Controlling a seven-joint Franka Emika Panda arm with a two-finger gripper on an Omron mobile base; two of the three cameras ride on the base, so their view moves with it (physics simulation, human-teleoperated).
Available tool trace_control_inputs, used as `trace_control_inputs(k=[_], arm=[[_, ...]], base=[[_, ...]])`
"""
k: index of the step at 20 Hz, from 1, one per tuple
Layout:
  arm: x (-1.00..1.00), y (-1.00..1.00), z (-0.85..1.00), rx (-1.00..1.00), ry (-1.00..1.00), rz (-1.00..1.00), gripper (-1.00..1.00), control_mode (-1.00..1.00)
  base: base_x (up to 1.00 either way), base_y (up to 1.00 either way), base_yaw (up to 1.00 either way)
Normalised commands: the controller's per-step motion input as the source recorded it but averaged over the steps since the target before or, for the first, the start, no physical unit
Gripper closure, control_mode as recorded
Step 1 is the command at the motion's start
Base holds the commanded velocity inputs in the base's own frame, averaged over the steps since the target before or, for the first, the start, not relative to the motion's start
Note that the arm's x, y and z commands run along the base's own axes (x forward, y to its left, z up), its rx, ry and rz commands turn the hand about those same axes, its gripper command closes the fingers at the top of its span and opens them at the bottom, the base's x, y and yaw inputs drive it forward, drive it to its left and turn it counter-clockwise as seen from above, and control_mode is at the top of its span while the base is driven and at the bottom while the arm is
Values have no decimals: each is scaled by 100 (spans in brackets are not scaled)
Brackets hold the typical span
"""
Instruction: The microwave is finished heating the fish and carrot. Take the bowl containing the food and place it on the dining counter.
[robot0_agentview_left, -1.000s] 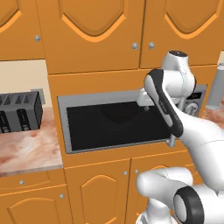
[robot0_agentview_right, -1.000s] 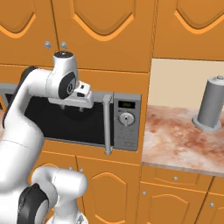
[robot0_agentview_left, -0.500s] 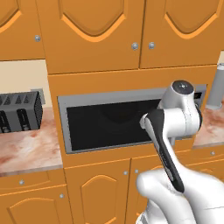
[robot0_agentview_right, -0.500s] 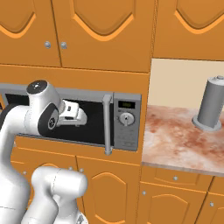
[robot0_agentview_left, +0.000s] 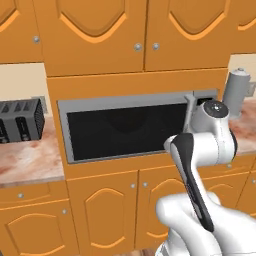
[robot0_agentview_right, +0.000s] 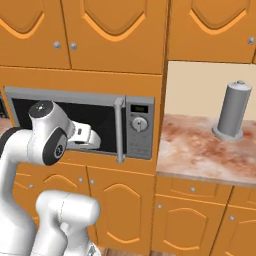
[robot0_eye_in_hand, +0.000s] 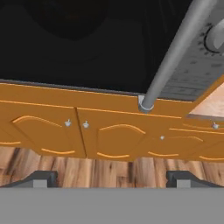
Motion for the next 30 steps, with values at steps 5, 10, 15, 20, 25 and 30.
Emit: trace_control_inputs(k=[5, 10, 15, 20, 25, 30], arm=[[0, 0, 0, 0, 0, 0, -100, 100], [0, 0, 0, 0, 0, 0, -100, 100], [-6, -3, 4, 0, -2, 0, -100, -100], [0, -12, 20, 1, -14, 0, -100, -100], [40, -18, 14, 2, -16, 0, -100, -100], [74, -24, 1, 4, -4, 0, -100, -100]], base=[[-49, -35, 0], [-40, -34, 0], [0, 0, 0], [0, 0, 0], [0, 0, 0], [0, 0, 0]])
